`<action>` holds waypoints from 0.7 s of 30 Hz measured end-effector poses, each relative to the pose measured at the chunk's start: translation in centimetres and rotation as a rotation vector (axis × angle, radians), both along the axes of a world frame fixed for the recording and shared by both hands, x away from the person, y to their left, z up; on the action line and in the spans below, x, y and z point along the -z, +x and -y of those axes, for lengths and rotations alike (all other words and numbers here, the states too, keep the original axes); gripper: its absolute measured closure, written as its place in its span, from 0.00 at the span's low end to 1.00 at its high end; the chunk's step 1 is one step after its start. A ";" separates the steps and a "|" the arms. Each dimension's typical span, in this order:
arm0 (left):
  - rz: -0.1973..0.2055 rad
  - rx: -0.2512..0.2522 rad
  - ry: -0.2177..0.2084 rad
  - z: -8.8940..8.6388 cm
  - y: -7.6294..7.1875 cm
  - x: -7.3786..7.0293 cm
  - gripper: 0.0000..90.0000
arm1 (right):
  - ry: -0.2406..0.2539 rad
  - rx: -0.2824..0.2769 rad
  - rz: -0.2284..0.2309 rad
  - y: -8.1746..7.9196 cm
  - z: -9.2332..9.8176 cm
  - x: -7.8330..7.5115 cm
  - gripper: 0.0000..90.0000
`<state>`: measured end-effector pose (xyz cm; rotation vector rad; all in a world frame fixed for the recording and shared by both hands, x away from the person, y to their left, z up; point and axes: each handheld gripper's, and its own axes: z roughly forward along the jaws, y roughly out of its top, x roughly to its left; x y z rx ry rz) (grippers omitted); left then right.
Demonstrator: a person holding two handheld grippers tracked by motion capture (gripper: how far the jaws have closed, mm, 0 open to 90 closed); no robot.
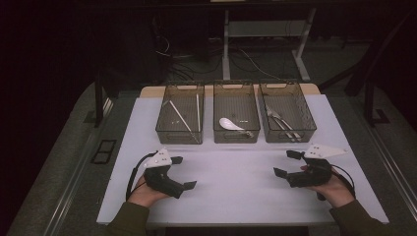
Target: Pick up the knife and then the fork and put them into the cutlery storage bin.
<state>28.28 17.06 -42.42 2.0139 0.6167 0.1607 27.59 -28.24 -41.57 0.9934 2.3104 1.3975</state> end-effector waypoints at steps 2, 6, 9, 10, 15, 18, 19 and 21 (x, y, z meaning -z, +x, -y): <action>-0.003 -0.001 0.000 0.0 0.0 0.0 0.00 | -0.006 -0.002 -0.001 -0.4 0.1 0.3 0.18; -0.003 -0.002 0.002 0.1 0.0 0.0 0.00 | -0.026 0.004 -0.012 -0.9 0.6 1.0 0.18; -0.004 -0.005 0.000 0.0 0.0 0.0 0.00 | -0.025 0.004 -0.017 -1.2 0.9 1.4 0.18; -0.005 -0.005 0.000 0.0 0.0 0.0 0.00 | -0.030 0.004 -0.018 -1.3 1.0 1.6 0.18; -0.004 -0.005 0.000 0.0 -0.1 0.0 0.00 | -0.024 0.009 -0.029 -1.4 1.4 1.9 0.18; -0.004 -0.007 -0.001 0.0 -0.1 0.1 0.00 | -0.028 0.006 -0.024 -1.7 1.4 2.0 0.15; -0.004 -0.006 -0.001 0.0 -0.1 0.1 0.00 | -0.032 0.008 -0.025 -1.8 1.4 2.0 0.15; -0.003 -0.005 -0.001 0.0 -0.1 0.0 0.00 | -0.032 0.009 -0.031 -1.9 1.5 2.1 0.15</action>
